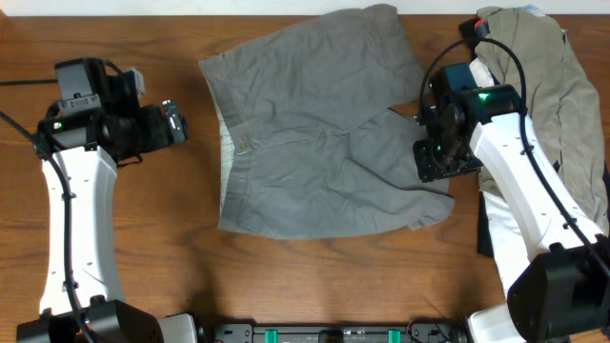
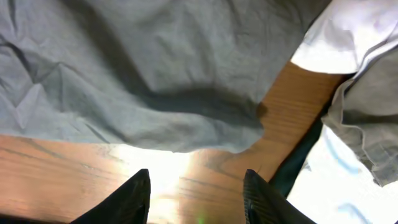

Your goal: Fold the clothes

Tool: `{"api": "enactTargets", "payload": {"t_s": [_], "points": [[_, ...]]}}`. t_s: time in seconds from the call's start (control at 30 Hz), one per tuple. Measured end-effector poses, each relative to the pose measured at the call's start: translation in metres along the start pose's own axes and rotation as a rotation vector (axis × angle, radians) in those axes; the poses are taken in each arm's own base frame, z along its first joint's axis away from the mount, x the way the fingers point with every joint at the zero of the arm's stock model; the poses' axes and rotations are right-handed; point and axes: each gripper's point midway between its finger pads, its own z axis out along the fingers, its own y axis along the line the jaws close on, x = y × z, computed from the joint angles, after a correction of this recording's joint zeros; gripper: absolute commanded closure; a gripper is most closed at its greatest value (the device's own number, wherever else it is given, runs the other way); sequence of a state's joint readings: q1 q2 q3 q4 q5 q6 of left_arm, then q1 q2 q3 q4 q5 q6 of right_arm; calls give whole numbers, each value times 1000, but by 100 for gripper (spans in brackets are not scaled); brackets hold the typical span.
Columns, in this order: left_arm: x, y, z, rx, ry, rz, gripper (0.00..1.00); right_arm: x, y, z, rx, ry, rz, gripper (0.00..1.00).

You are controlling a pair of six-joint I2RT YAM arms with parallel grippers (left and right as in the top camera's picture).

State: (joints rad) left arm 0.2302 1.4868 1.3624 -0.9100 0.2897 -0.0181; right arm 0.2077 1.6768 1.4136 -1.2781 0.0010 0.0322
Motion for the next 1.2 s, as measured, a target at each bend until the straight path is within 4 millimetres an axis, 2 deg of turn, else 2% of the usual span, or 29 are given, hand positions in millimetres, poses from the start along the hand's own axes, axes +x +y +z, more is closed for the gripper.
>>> {"api": "enactTargets", "payload": {"t_s": [0.1, 0.33, 0.47, 0.6, 0.73, 0.77, 1.2], "points": [[17, -2, 6, 0, 63, -2, 2, 0, 0, 0, -2, -1, 0, 53], [77, -23, 37, 24, 237, 60, 1, -2, 3, 0, -16, -9, 0, 50], [107, -34, 54, 37, 308, 108, 5, -1, 4, 0, -22, -5, 0, 50], [131, -34, 66, 38, 362, 100, 17, 0, 5, 0, -31, 2, 0, 51], [147, -29, 75, 23, 391, 58, 39, 0, 7, 0, -42, 0, 1, 51], [149, -28, 77, 22, 391, 50, 41, 0, 8, 0, -46, -1, 1, 51], [179, -15, 100, 2, 422, 24, 44, -1, 9, 0, -54, -5, 1, 52]]}}
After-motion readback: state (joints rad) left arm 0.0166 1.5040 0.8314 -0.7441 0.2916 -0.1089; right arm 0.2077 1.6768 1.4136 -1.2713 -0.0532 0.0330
